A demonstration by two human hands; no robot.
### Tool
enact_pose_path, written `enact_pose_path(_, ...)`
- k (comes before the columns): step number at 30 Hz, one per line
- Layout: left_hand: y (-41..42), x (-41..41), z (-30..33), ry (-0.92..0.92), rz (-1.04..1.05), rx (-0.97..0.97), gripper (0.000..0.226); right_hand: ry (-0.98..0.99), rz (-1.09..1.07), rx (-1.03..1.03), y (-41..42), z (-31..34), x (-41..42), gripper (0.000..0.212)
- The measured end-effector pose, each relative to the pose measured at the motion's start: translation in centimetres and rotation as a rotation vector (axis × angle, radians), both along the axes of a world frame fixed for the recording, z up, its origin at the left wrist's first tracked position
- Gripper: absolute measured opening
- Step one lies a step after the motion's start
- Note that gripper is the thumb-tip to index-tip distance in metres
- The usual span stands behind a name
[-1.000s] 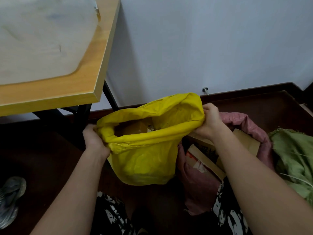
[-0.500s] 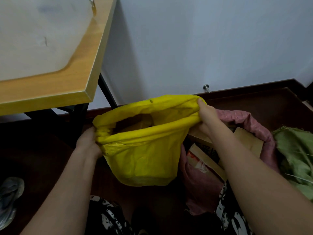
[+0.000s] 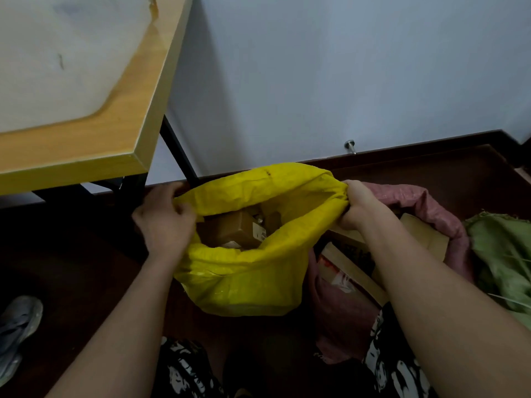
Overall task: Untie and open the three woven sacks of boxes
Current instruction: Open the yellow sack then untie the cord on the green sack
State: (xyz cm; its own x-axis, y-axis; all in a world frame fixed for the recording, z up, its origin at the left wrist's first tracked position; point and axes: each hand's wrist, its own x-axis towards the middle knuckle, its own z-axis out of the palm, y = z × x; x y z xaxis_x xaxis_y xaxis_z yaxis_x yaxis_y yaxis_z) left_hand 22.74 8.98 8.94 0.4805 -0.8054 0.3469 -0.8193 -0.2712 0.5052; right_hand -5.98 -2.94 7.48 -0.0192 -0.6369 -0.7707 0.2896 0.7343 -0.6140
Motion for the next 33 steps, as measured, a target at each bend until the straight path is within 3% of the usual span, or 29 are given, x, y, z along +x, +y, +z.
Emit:
enact_pose_path(4,-1.2,-1.3,-1.0,-0.337,-0.281,0.204,0.045,0.041,-0.006,0.021,0.1,0.1,-0.4,0.026)
enact_pose_path(6,-1.8,-1.6,-1.0,-0.366,-0.335,0.222,0.027,0.038,0.025,0.000,0.1,0.1,-0.7,0.026)
enact_pose_path(8,-2.5,-1.3,-0.6,-0.102,-0.271,0.192,0.019,0.048,0.064,0.008,-0.7,-0.2,-1.2,0.027)
enact_pose_path(11,-3.2,-0.6,1.0,0.509,-0.125,0.240,0.027,0.124,0.143,-0.003,-2.5,-1.7,-1.4,0.020)
enact_pose_path(13,-3.3,-0.4,1.5,0.741,-0.062,0.284,0.024,0.254,0.236,-0.070,-2.4,-1.6,-0.9,0.016)
enact_pose_path(19,-3.9,-0.2,1.3,0.947,0.071,0.323,0.021,1.052,0.448,-0.820,-0.7,-1.2,1.4,0.041)
enact_pose_path(22,-4.0,-0.5,1.5,0.985,0.077,0.318,0.018,0.948,0.737,-1.140,0.3,0.1,3.8,0.061)
enact_pose_path(24,-4.1,-0.6,1.7,1.026,0.082,0.309,0.016,1.017,1.020,-1.196,1.2,-0.3,5.1,0.079)
enact_pose_path(26,-4.0,-0.3,1.6,1.089,0.079,0.321,0.018,1.151,1.133,-1.169,1.3,-1.6,5.2,0.064)
enact_pose_path(28,-4.1,0.2,1.5,1.179,0.070,0.356,0.021,0.998,1.050,-1.110,0.5,-2.1,5.1,0.025)
enact_pose_path(30,-4.3,0.9,1.5,1.244,0.058,0.359,0.017,0.705,0.880,-0.987,-0.4,-1.6,4.8,0.028)
enact_pose_path(33,-4.3,1.4,1.3,1.265,0.083,0.294,0.018,0.459,0.672,-0.835,-1.0,-0.8,4.6,0.042)
